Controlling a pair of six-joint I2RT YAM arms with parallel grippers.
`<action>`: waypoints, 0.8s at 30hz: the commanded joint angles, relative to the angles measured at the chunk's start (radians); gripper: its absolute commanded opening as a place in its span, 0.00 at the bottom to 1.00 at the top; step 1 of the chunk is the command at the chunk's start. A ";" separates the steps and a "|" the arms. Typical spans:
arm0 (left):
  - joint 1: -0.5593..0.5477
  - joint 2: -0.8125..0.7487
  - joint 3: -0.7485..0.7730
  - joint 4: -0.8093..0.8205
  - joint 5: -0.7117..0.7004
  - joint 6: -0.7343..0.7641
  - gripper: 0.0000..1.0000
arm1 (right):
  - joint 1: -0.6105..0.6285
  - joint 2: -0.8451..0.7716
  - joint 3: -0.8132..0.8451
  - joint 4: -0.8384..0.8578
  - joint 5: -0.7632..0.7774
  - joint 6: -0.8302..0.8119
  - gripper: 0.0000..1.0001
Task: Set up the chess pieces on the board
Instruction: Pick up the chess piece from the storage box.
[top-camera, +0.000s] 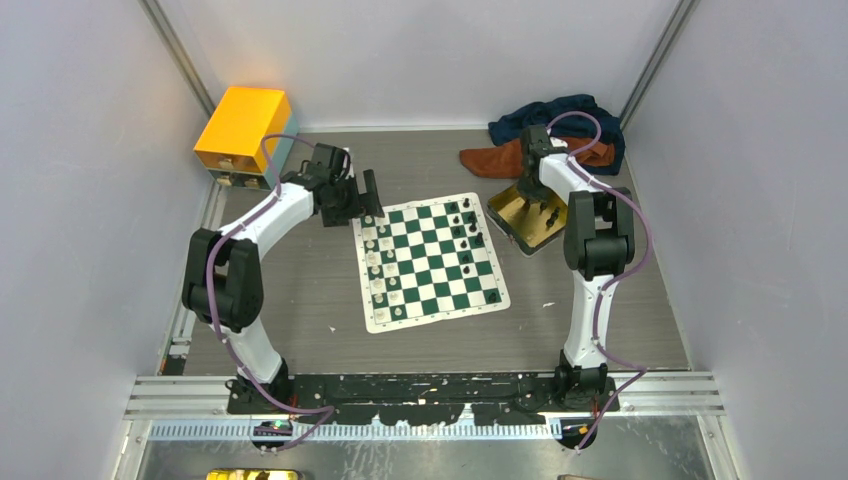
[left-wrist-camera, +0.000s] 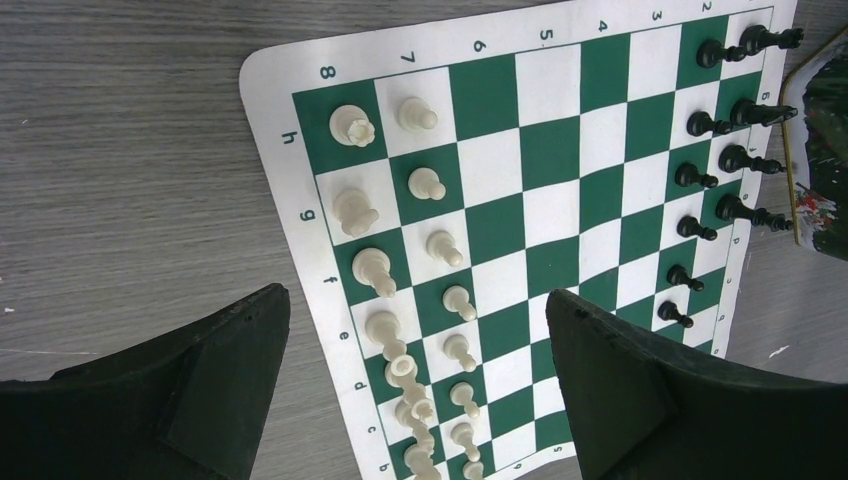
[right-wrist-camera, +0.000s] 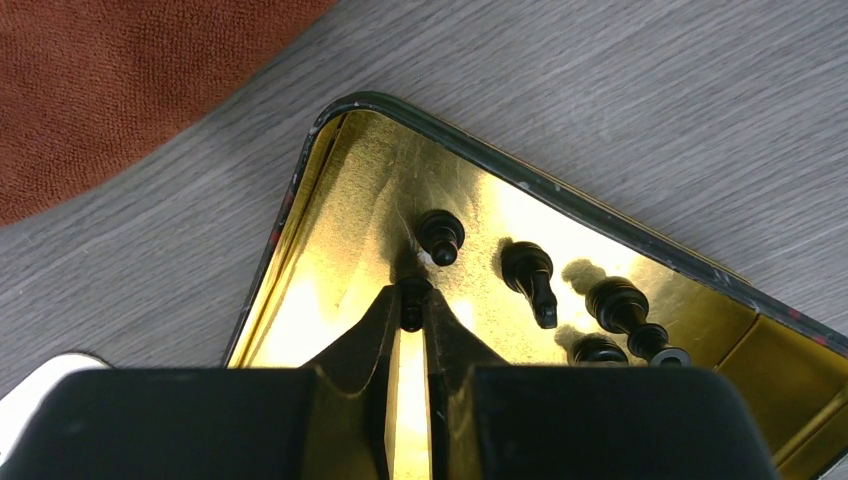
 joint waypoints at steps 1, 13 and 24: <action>0.004 -0.016 0.033 0.017 0.009 0.010 1.00 | -0.003 -0.033 0.027 0.032 0.005 -0.010 0.01; 0.004 -0.059 0.013 0.012 0.000 0.007 1.00 | 0.001 -0.130 0.010 0.027 -0.031 -0.037 0.01; 0.004 -0.090 0.006 0.014 0.006 0.005 1.00 | 0.077 -0.294 -0.084 -0.026 -0.055 -0.079 0.01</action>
